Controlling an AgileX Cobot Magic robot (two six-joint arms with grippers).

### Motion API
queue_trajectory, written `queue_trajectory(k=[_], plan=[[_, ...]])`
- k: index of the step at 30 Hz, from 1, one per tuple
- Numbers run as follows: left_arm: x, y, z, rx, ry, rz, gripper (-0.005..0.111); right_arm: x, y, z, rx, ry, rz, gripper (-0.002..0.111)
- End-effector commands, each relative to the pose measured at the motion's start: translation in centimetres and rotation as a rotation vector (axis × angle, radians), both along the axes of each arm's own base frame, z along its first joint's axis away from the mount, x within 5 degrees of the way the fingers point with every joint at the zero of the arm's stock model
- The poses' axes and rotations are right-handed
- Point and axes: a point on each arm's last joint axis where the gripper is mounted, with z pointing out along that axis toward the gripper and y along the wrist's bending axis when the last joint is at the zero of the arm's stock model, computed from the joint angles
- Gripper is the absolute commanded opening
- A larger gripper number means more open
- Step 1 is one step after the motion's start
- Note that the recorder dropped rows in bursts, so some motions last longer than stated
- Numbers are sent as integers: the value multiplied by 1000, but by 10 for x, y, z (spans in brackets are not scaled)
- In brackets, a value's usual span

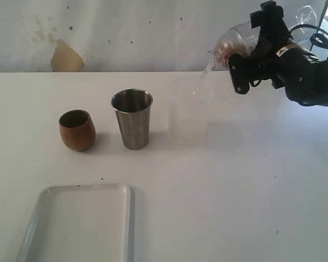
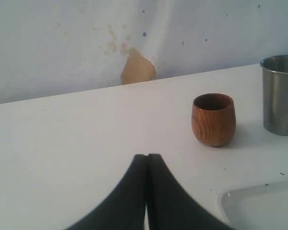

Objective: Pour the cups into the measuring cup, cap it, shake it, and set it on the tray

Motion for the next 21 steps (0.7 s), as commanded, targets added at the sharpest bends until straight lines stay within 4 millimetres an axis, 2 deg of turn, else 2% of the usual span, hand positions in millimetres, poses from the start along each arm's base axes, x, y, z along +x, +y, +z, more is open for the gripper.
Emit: queue_trajectory(k=[1,21], plan=[[0,0,-1,3,-7,0,0,0,-3,13,-26,-76,-10,0],[0,0,-1,3,-7,0,0,0,4,15,-94,-99,46,0]])
